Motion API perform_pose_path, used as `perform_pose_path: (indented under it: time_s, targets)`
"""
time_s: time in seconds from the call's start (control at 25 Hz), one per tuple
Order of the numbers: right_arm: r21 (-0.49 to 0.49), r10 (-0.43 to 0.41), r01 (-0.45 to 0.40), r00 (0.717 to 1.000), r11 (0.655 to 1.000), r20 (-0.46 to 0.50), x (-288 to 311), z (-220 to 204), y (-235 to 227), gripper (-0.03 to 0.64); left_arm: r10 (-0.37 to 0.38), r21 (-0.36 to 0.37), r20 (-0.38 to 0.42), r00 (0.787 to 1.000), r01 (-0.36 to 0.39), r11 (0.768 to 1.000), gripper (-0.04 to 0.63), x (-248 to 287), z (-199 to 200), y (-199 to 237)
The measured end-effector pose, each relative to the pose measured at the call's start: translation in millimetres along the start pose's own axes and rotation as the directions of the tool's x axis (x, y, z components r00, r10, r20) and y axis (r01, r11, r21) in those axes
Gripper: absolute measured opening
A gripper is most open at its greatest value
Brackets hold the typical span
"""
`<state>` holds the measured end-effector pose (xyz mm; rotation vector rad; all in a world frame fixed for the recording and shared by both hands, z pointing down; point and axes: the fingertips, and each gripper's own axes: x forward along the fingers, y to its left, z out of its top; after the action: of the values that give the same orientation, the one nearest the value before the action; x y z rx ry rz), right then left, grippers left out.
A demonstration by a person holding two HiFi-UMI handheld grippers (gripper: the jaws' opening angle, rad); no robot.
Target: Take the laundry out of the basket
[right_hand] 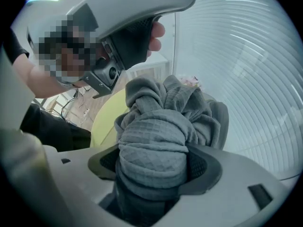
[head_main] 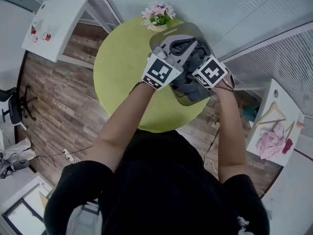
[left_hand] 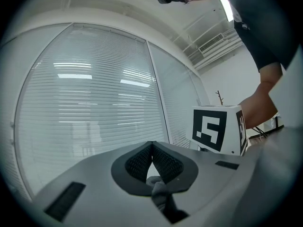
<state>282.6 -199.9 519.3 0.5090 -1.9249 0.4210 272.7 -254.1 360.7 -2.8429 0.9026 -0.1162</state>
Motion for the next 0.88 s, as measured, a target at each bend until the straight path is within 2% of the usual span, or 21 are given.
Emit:
perform_pose_path:
  time_s: [0.48,0.88]
  targets:
    - [-0.058,-0.022,0.023,1.0,0.998,0.017,-52,24,21,0.36,0.069,0.051,0.013,0.998,-0.07,0.996,0.009,-47,38,1]
    - [-0.114,-0.079,0.085,0.995,0.99,0.053,-84,71,55,0.36,0.12,0.052,0.052,0.991,-0.122,0.991,0.009,-91,72,25]
